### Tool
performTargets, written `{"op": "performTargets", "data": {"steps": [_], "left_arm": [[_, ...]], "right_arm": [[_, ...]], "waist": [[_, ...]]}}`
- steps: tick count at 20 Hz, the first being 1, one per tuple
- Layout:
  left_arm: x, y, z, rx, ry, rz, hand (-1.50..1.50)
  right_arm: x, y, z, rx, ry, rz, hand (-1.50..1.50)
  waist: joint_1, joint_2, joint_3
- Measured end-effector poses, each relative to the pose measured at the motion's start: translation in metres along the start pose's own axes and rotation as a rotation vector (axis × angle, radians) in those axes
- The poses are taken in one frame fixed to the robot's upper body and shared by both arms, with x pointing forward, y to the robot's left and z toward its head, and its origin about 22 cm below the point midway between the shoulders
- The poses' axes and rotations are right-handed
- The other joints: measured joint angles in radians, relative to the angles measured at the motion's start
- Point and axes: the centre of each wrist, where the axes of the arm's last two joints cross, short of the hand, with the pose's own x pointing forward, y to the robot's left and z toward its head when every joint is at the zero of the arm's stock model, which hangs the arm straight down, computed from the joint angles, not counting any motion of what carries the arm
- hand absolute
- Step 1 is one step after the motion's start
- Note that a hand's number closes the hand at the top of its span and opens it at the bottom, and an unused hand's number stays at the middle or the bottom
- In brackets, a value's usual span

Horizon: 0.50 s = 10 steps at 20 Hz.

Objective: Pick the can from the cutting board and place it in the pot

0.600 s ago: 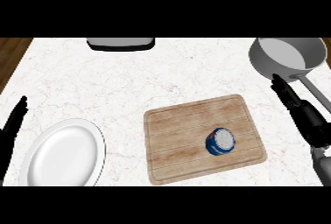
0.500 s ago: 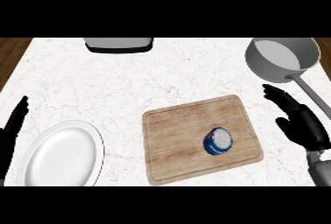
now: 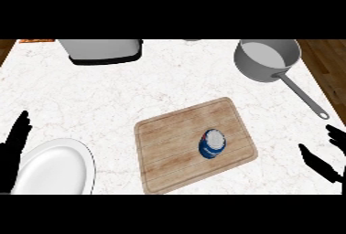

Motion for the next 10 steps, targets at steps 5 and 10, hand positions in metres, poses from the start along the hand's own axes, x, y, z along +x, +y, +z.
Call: {"op": "performTargets", "data": {"steps": [5,10], "left_arm": [[0.0,-0.005,0.003,-0.019,0.027,0.034,0.0],[0.011,-0.011,-0.002,-0.044,0.012,0.05,0.0]], "right_arm": [[0.004,0.023,0.052,-0.164,-0.03,0.016,-1.5],[0.012,0.034,0.102,-0.132,0.012,0.047,-1.5]], "waist": [[0.017,-0.002,0.002],[0.052,0.01,0.003]]}}
